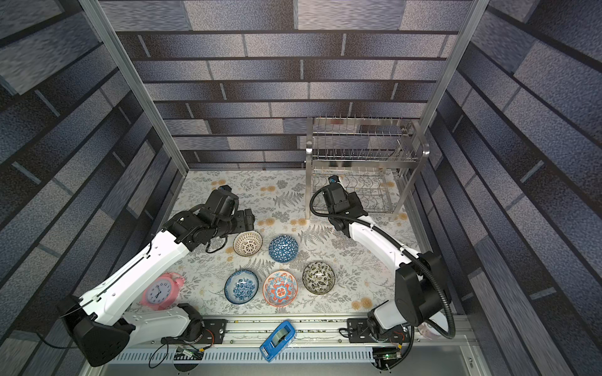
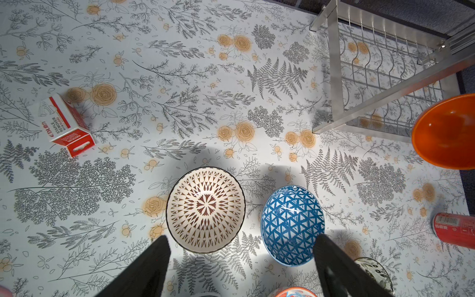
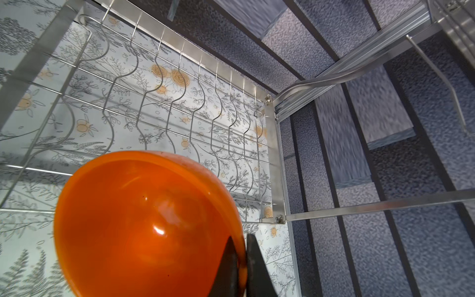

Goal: Load bowls into a dish rack
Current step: Place the bowl in the dish rack.

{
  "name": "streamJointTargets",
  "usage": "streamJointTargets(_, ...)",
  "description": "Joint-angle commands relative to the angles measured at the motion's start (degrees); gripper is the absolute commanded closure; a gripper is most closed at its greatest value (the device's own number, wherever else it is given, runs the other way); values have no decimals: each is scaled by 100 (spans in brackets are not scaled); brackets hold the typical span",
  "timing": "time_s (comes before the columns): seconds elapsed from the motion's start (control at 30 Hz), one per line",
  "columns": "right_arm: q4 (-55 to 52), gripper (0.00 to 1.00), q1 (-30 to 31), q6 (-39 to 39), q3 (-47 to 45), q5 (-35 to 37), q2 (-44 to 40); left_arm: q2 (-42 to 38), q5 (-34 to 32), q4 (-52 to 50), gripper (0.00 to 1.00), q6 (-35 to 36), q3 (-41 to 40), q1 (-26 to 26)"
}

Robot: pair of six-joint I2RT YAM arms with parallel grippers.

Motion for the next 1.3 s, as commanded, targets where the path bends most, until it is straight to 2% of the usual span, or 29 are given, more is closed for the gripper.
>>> streamJointTargets(0.0, 782, 100, -98, -484, 15, 399, 154, -127, -171, -196, 10, -146, -73, 65)
streamJointTargets(0.57, 2478, 100, -658, -1994, 220, 877, 1240, -276, -237, -239, 12, -237, -293, 230)
streamJointTargets(1.1, 2966, 100, -1040, -2875, 1034, 969, 2307, -91, -92, -71, 19, -159, -424, 556)
streamJointTargets(1.27, 3078, 100, -1124, -3170, 1350, 1004, 2695, -140, -106, 355, 21, -35, -677, 665)
